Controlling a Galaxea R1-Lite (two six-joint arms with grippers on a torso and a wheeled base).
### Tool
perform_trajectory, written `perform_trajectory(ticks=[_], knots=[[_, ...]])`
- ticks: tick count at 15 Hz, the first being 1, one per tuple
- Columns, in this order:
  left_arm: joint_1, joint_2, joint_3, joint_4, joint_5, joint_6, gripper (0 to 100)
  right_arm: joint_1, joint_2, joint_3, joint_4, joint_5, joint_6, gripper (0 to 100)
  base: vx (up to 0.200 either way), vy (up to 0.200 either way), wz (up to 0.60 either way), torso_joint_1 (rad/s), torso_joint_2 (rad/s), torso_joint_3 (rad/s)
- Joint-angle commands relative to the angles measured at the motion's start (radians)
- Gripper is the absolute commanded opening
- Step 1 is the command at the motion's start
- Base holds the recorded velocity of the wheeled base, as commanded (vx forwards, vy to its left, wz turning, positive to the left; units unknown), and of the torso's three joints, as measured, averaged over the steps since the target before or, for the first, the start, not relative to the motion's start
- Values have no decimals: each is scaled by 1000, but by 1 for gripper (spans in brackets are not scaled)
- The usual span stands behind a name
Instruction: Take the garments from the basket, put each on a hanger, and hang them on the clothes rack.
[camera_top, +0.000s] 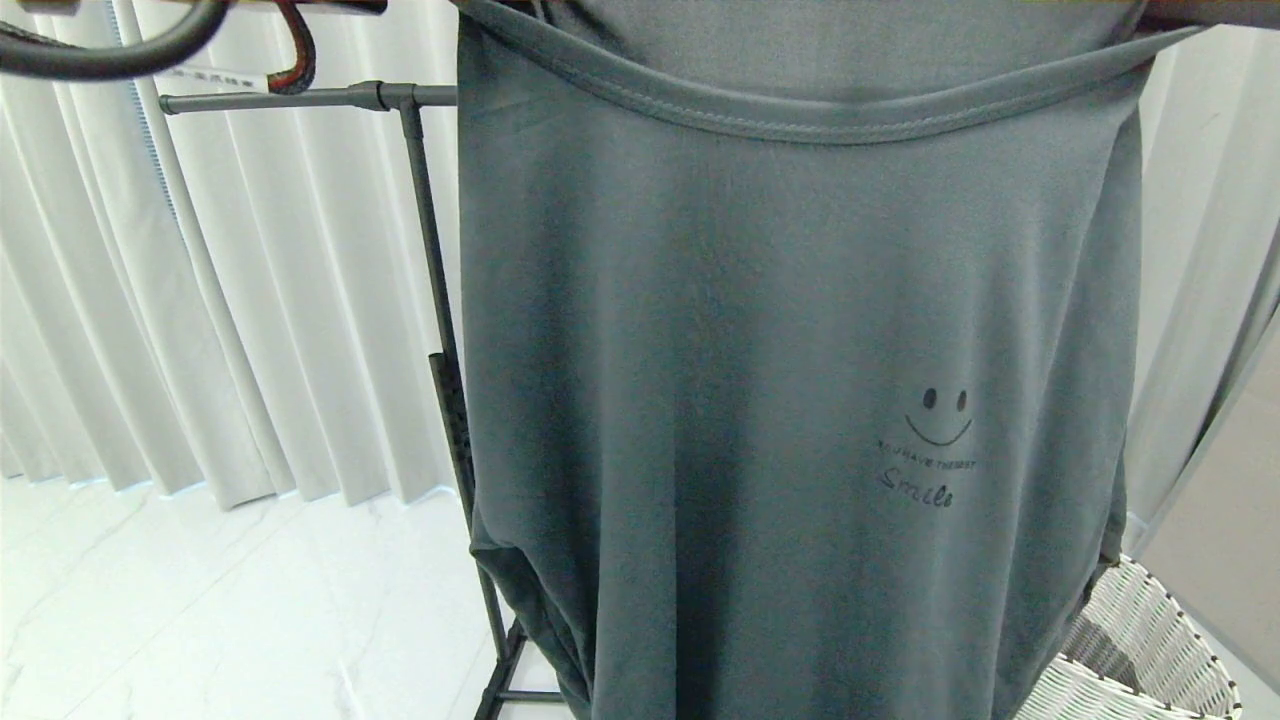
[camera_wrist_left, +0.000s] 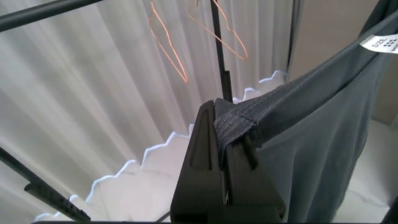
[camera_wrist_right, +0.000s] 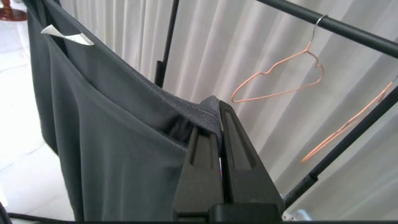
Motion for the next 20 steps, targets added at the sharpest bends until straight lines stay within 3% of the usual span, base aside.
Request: perform_trajectory(ticks=[1,4,5,11,12,14,18,20], knots=[[1,-1,0,-1,0,0,0,1,4,0,-1,1,-2,0,0,0,0,0,0,0],[1,-1,0,-1,0,0,0,1,4,2,4,1,-8,0,0,0,0,0,0,0],[1,-1,0,-1,0,0,0,1,3,9,6,1,-8,100,0,0,0,0,0,0],[0,15,0,-1,109,0,0,8,-142,259,1,38,-95,100,0,0,0,0,0,0],[0,21,0,-1,170,0,0,8,-168,298,1,65,-95,100,0,0,0,0,0,0],[-5,24,0,-1,254,-1,0,5,-186,324,-7,68,-94,100,0,0,0,0,0,0],[-5,22,8,-1,296,0,0,-116,-171,328,-13,-2,-92,100,0,0,0,0,0,0],[-5,24,14,-1,336,-1,0,-143,-168,330,-42,5,-88,100,0,0,0,0,0,0]])
